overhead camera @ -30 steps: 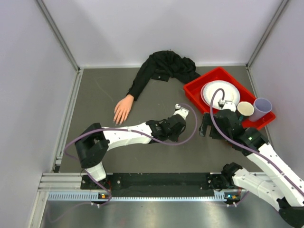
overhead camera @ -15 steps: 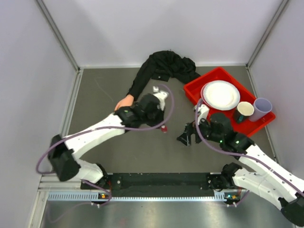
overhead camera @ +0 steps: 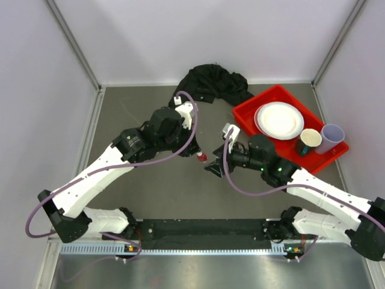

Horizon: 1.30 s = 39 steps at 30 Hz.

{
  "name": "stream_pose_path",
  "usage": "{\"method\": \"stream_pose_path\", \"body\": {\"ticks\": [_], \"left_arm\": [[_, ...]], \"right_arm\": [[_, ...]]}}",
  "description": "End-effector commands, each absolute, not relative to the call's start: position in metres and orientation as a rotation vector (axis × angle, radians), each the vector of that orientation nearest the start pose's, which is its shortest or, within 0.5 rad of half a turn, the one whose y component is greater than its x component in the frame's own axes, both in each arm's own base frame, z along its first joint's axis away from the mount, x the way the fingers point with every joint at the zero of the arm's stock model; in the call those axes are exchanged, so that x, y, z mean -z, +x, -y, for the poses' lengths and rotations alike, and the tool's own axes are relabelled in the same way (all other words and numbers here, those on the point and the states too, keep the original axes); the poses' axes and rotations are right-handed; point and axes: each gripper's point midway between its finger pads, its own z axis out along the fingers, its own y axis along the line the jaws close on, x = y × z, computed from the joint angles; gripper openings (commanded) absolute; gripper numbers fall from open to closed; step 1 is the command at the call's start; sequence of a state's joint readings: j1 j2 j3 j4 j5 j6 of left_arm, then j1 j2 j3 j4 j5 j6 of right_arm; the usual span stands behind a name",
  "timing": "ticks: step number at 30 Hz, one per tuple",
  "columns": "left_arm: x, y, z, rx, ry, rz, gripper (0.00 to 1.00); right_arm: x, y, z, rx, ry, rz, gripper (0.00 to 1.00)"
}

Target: Paint the nails

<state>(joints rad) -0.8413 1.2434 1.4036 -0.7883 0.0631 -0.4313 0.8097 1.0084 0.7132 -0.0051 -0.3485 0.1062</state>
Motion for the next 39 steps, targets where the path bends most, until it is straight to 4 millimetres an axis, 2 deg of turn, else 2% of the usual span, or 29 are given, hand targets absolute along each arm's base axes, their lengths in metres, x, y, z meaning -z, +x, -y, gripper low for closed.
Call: {"method": "stream_pose_path", "body": {"ticks": [1, 3, 7, 9, 17, 20, 39], "left_arm": [[-0.293, 0.206, 0.276, 0.777, 0.494, -2.255, 0.0], [-0.292, 0.205, 0.277, 0.788, 0.498, -2.255, 0.0], [-0.291, 0.205, 0.278, 0.791, 0.5, -2.261, 0.0], [-0.29, 0.205, 0.278, 0.787, 0.495, -2.261, 0.0], [-0.292, 0.207, 0.28, 0.789, 0.486, -2.26, 0.0], [-0.293, 0.207, 0.28, 0.794, 0.491, -2.255, 0.0], [-0.294, 0.206, 0.283, 0.819, 0.48, -2.256, 0.0]], "right_arm": [[-0.261, 0.207, -0.307, -0.906, -0.92, -1.561, 0.72], [-0.254, 0.206, -0.314, -0.922, -0.955, -1.579, 0.66], [-0.256, 0.204, -0.32, -0.954, -0.988, -1.563, 0.57], [-0.258, 0.2, -0.324, -0.981, -1.011, -1.549, 0.56], [-0.248, 0.196, -0.33, -1.024, -1.036, -1.572, 0.51], [-0.249, 0.194, -0.333, -1.051, -1.049, -1.572, 0.44], [-0.255, 0.187, -0.342, -1.12, -1.066, -1.542, 0.27]]}}
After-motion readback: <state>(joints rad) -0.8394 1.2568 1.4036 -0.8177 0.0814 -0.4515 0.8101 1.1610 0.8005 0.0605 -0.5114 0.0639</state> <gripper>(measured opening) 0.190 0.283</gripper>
